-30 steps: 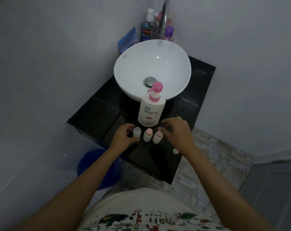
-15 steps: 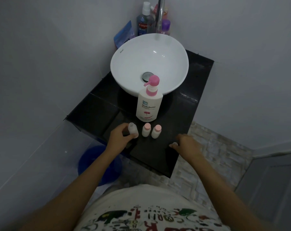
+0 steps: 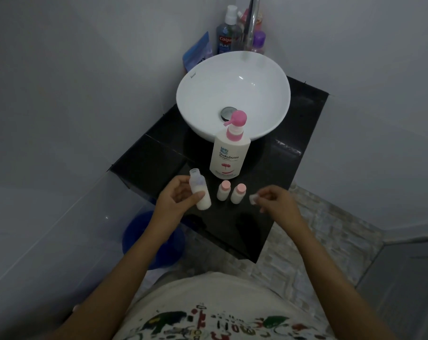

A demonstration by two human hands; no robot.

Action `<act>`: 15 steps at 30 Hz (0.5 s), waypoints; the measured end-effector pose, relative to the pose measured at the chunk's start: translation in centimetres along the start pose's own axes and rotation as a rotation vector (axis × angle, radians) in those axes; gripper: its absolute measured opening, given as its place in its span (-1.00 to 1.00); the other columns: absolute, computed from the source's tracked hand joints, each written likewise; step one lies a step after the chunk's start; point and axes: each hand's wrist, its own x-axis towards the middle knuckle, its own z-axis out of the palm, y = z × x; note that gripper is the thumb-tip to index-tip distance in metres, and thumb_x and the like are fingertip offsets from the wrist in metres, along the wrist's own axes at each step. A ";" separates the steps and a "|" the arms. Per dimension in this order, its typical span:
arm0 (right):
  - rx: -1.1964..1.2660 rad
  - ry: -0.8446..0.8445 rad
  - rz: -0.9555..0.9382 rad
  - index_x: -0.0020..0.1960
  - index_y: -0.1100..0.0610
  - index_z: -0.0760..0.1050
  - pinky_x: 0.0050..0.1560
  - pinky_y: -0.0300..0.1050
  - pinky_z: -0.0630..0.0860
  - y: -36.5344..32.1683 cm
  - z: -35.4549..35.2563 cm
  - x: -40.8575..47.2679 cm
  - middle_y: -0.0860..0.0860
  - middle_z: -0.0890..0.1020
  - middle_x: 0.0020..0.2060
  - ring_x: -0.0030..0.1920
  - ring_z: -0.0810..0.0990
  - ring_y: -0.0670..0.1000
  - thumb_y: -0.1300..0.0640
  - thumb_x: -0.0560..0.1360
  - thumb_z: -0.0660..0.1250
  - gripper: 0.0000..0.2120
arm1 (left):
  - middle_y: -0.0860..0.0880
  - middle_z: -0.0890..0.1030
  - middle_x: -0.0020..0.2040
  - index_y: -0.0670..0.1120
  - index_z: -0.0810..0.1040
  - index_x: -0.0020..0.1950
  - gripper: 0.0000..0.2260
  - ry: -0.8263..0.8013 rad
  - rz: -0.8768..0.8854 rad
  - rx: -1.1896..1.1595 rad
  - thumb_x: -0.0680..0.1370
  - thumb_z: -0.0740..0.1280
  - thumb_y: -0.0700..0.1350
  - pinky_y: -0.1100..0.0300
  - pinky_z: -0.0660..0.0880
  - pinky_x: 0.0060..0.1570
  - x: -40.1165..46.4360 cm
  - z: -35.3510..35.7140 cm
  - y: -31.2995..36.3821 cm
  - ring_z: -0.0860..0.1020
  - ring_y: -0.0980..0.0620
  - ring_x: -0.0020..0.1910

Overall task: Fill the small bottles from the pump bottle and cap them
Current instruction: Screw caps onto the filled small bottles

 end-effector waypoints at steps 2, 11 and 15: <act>0.217 -0.056 -0.062 -0.01 0.16 0.56 -0.40 -0.33 0.43 -2.3 -0.8 -1.2 0.07 0.67 -0.22 -0.36 0.59 -0.11 0.18 0.47 0.37 -0.89 | 0.11 0.64 0.02 0.10 0.55 0.09 -0.69 -0.055 0.010 0.010 0.35 0.43 -0.01 0.41 0.53 -0.14 -0.3 0.2 0.8 0.61 0.26 -0.02; 0.365 -0.174 -0.262 0.05 0.15 0.60 -0.35 -0.34 0.45 -7.3 -1.7 -4.2 0.08 0.69 -0.22 -0.31 0.59 -0.11 0.18 0.46 0.37 -0.83 | 0.02 0.65 0.03 -0.02 0.58 0.11 -0.66 -0.187 0.059 0.077 0.37 0.41 0.02 0.29 0.58 -0.07 -1.1 1.6 2.4 0.62 0.12 0.01; 0.318 -0.201 -0.298 0.06 0.18 0.59 -0.34 -0.40 0.46 -7.4 -1.8 -4.4 0.06 0.69 -0.21 -0.32 0.59 -0.15 0.21 0.47 0.36 -0.82 | 0.04 0.64 0.06 -0.01 0.59 0.12 -0.67 -0.207 0.078 0.092 0.38 0.38 0.03 0.31 0.56 -0.07 -1.2 1.7 3.0 0.60 0.16 0.02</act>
